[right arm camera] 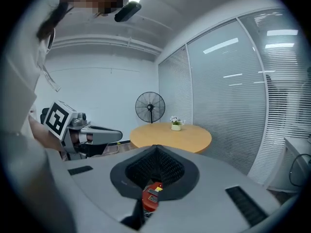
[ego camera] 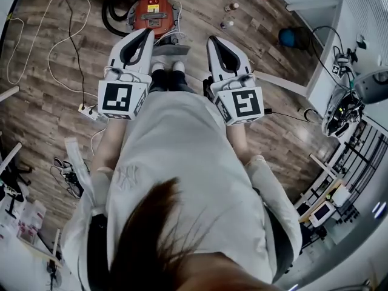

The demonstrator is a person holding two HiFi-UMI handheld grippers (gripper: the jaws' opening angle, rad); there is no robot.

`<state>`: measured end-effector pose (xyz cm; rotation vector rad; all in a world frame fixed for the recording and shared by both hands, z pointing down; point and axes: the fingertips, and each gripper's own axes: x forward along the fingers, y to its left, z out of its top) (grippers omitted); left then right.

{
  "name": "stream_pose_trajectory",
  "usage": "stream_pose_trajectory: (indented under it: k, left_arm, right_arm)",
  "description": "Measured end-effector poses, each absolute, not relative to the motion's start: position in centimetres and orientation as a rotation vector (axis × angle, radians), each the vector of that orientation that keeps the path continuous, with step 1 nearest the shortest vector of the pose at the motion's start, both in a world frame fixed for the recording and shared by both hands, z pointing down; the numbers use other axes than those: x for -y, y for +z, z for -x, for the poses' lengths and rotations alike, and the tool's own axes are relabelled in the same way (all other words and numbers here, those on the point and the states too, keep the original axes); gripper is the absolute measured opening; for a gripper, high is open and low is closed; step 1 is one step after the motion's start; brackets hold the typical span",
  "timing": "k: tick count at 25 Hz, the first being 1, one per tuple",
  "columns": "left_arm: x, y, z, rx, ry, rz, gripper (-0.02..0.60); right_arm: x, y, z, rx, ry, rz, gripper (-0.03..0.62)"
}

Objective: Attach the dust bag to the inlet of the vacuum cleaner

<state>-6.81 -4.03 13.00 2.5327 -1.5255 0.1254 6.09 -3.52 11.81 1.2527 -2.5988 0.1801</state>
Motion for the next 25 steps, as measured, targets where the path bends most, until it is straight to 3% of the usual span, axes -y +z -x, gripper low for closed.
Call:
stream_pose_trajectory:
  k: [25]
  left_arm:
    - [1.7, 11.3, 9.6, 1.610, 0.094, -2.580, 0.018]
  right_arm:
    - [1.4, 10.1, -6.6, 2.532, 0.115, -1.451, 0.002]
